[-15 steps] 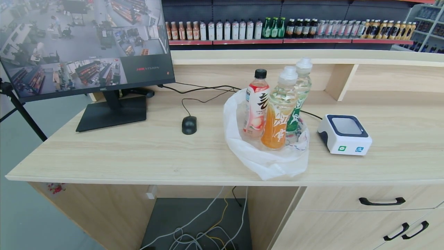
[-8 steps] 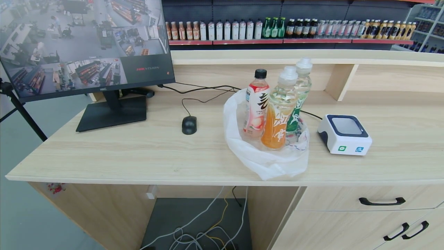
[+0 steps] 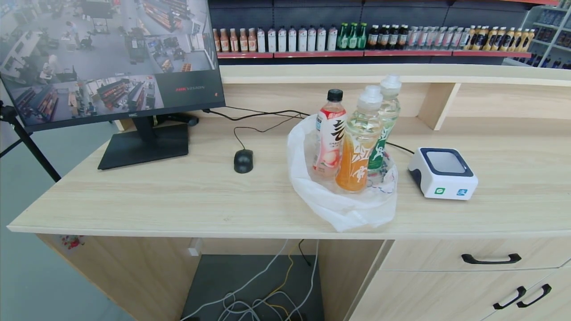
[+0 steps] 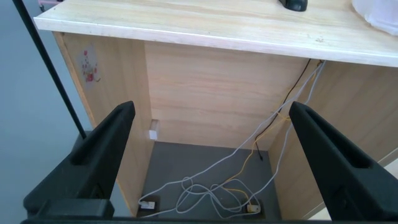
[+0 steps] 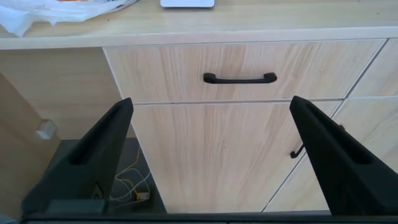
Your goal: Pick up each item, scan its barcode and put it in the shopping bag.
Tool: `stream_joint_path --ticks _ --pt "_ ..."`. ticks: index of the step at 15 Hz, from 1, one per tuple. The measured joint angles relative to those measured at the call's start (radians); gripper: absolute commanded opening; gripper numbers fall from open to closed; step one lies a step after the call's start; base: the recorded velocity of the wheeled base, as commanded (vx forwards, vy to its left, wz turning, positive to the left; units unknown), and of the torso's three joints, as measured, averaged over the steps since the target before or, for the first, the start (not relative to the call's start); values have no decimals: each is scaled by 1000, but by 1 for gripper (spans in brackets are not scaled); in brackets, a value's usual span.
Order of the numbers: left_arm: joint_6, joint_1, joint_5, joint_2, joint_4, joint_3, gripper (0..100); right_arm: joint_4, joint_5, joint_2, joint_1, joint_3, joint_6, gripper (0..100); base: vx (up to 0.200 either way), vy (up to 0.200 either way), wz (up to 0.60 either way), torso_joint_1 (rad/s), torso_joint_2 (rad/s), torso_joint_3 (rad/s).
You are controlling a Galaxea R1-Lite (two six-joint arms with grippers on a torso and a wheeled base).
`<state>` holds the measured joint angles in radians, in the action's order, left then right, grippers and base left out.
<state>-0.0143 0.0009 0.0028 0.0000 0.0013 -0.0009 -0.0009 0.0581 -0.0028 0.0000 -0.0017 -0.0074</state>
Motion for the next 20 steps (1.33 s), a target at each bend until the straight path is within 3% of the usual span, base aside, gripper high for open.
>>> stream_joint_path --ticks 20 --pt "-1 0 0 0 0 0 100 0 0 0 0 -1 0 100 0 -200 0 4 3 1"
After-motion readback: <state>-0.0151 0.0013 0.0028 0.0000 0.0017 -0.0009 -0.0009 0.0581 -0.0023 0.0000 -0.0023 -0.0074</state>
